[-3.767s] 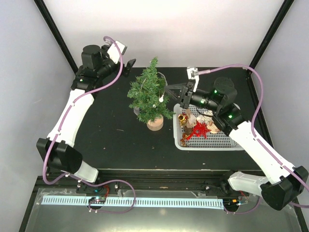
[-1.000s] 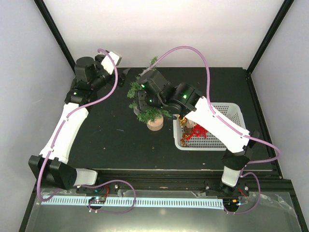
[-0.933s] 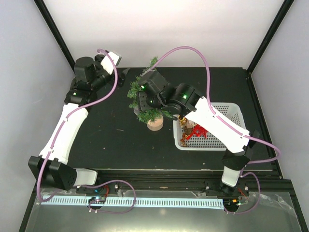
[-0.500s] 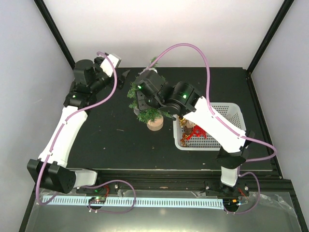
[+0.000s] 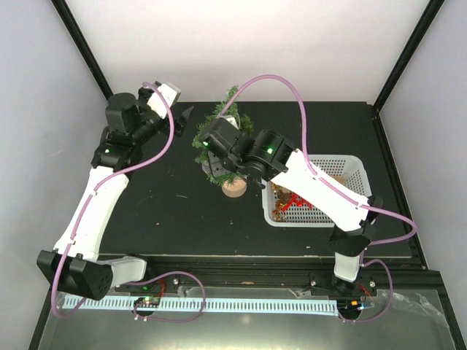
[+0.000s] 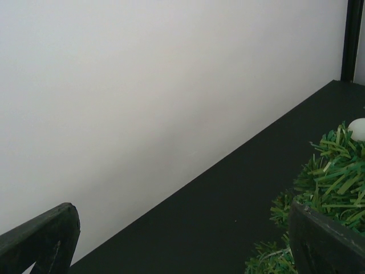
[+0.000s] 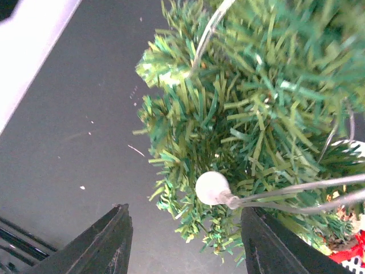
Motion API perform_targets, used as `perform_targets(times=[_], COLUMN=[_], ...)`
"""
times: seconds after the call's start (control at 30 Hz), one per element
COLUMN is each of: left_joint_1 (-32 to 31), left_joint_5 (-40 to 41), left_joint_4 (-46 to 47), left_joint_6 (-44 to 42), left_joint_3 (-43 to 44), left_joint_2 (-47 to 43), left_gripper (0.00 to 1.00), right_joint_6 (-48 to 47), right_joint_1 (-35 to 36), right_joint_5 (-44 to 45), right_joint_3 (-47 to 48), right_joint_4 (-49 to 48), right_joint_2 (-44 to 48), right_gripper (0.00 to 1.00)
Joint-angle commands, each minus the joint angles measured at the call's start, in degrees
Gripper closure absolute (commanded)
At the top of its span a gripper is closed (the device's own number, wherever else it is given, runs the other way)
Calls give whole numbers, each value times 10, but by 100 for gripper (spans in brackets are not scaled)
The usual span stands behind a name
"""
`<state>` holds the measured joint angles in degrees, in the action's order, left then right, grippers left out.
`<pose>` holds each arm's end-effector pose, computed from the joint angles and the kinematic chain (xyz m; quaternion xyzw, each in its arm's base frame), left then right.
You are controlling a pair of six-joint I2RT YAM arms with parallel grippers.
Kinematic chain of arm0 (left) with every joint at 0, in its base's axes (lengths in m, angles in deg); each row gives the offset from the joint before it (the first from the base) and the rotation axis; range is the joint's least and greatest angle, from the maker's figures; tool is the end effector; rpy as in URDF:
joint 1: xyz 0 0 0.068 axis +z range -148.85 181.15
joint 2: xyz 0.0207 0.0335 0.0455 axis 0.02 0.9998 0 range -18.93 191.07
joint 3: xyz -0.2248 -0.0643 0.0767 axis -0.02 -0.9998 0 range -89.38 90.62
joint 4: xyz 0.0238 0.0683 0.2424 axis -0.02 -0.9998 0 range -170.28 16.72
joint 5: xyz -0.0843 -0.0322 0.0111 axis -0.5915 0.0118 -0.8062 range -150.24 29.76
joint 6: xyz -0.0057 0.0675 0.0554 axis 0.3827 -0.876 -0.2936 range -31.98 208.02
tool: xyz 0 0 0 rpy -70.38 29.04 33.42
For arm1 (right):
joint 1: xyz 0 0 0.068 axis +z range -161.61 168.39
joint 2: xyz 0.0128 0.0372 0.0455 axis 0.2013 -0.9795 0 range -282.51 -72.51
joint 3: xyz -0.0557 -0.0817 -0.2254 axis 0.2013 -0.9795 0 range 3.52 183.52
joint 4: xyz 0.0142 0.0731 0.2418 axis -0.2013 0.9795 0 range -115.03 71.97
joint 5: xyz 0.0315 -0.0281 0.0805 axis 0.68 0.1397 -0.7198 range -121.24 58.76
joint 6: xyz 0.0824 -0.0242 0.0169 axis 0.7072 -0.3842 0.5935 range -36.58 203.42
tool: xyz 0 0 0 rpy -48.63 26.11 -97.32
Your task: Decorate the small christmas tree
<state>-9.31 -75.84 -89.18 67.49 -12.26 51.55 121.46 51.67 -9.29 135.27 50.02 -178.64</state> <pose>0.3063 -0.0777 0.3992 0.2863 0.7039 -0.0466 0.6483 0.1912 0.3151 0.3857 -0.1368 0.9130 0.1501 0.3539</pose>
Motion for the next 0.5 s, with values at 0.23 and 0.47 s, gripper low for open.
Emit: perform_targets(times=[0.23, 0.47], left_joint_1=[4, 4], left_joint_5=[-3, -2], left_joint_4=[-3, -3], left_joint_6=[-1, -3], left_joint_3=[-17, -22], left_joint_2=[-20, -23], left_gripper=[1, 1], right_joint_6=[16, 25], right_joint_1=[11, 22], right_joint_5=[11, 18], right_joint_3=[-36, -36], right_joint_4=[7, 21], right_joint_2=[30, 50], right_gripper=[46, 45])
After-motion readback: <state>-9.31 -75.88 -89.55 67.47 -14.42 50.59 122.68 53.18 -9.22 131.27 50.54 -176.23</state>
